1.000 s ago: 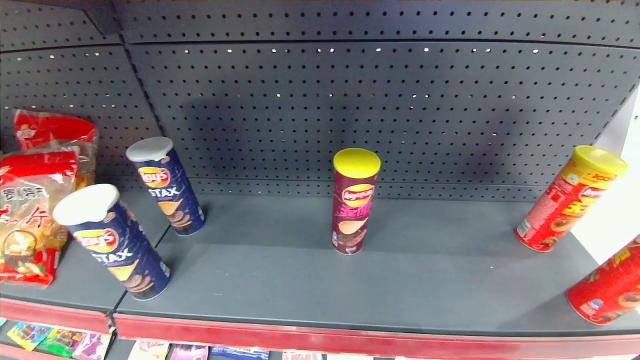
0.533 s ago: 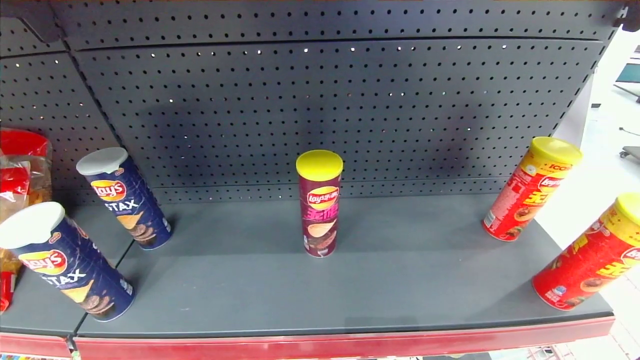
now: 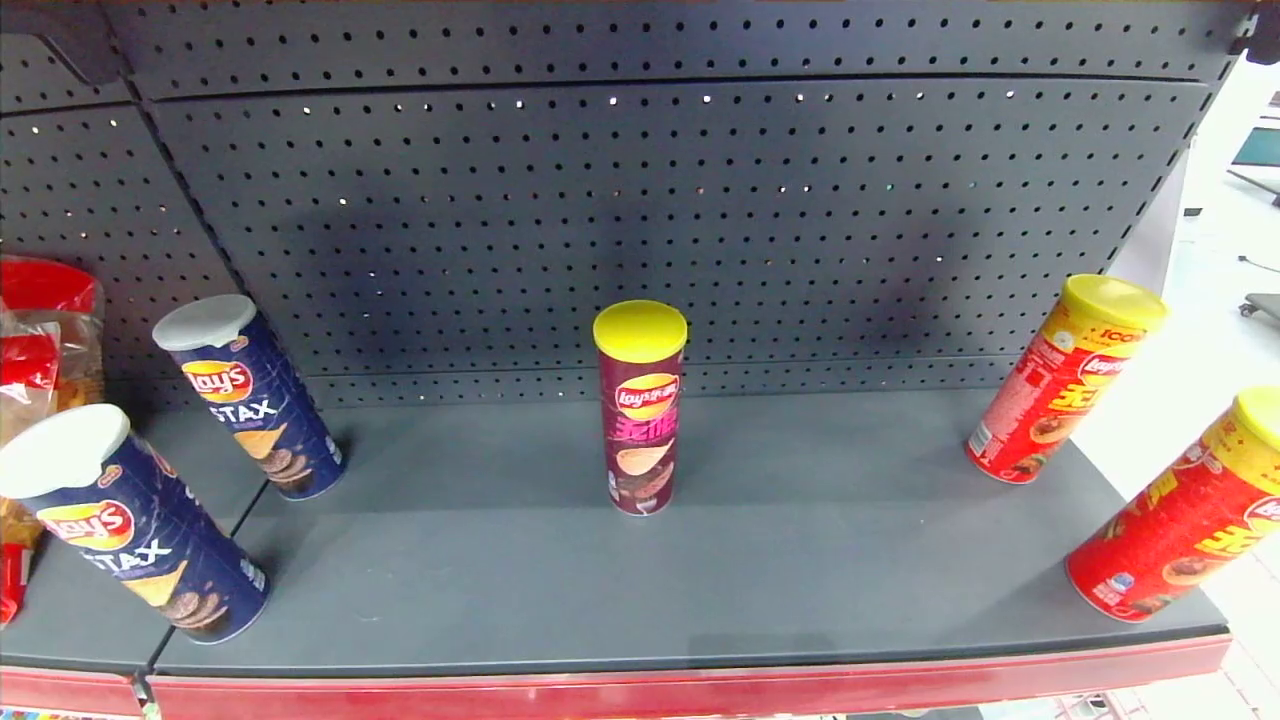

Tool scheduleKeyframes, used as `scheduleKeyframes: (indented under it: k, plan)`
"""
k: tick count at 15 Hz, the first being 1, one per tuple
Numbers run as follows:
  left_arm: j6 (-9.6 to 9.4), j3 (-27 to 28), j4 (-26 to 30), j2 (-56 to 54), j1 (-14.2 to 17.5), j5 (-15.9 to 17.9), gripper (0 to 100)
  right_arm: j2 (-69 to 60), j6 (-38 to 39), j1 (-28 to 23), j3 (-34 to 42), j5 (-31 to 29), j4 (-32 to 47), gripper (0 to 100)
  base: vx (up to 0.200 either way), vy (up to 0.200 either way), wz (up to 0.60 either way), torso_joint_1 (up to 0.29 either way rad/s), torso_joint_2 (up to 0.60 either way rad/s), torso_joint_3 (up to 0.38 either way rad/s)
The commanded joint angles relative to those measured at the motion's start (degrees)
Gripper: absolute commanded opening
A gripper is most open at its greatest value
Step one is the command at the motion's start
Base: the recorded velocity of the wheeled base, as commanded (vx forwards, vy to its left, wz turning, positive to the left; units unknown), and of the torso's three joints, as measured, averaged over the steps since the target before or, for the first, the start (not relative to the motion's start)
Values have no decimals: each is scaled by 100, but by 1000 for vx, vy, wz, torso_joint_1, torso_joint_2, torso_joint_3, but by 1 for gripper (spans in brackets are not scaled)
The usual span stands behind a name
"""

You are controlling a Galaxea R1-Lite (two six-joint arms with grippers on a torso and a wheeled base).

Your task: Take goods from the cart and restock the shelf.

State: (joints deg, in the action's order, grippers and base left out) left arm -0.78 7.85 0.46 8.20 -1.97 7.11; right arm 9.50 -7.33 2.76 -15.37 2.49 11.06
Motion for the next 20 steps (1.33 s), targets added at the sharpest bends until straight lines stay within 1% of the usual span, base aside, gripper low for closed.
scheduleKeyframes:
  k: [1, 2, 3, 4, 5, 6, 7, 8, 9, 11, 12, 14, 16, 17, 18, 20]
  plan:
    - [333, 1614, -99, 2590, -541, 1522, 100, 140, -6, 67, -10, 340, -16, 0, 0, 0, 0, 0, 0, 0]
    - [219, 1764, -248, 3293, -778, 2111, 100, 351, -6, 76, -62, 463, -51, 0, 0, 0, 0, 0, 0, 0]
    - [16, 1852, -591, 4049, -1024, 2392, 100, 474, -6, 85, -133, 481, -60, 0, 0, 0, 0, 0, 0, 0]
    - [-133, 1940, -1154, 4857, -1182, 2497, 100, 588, -6, 94, -212, 525, -60, 0, 0, 0, 0, 0, 0, 0]
    - [-168, 2107, -1901, 5745, -1235, 2612, 100, 659, 3, 94, -273, 630, -60, 0, 0, 0, 0, 0, 0, 0]
    - [-168, 2414, -2542, 6562, -1420, 2937, 100, 747, 12, 94, -300, 736, -69, 0, 0, 0, 0, 0, 0, 0]
    - [-177, 2669, -2912, 7186, -1437, 3209, 100, 826, 21, 94, -326, 780, -130, 0, 0, 0, 0, 0, 0, 0]
    - [-221, 2915, -3219, 7784, -1472, 3323, 100, 922, 109, 94, -344, 806, -280, 0, 0, 0, 0, 0, 0, 0]
    - [-265, 3047, -3360, 8039, -1534, 3332, 100, 993, 170, 85, -352, 806, -376, 0, 0, 0, 0, 0, 0, 0]
    - [-353, 3601, -3518, 8724, -1771, 3323, 100, 1151, 337, 76, -440, 762, -622, 0, 0, 0, 0, 0, 0, 0]
    - [-467, 3899, -3527, 9015, -1877, 3350, 100, 1177, 346, 76, -502, 762, -622, 0, 0, 0, 0, 0, 0, 0]
    - [-528, 4128, -3527, 9287, -1973, 3385, 100, 1177, 355, 76, -537, 753, -622, 0, 0, 0, 0, 0, 0, 0]
    - [-775, 4313, -3536, 9630, -2105, 3526, 100, 1186, 346, 67, -555, 753, -622, 0, 0, 0, 0, 0, 0, 0]
    - [-827, 4357, -3536, 9700, -2114, 3543, 100, 1195, 355, 67, -555, 753, -622, 0, 0, 0, 0, 0, 0, 0]
    - [-950, 4488, -3536, 9858, -2140, 3552, 100, 1221, 355, 50, -590, 744, -622, 0, 0, 0, 0, 0, 0, 0]
    - [-985, 4796, -3536, 10060, -2176, 3543, 100, 1221, 355, 41, -599, 744, -622, 0, 0, 0, 0, 0, 0, 0]
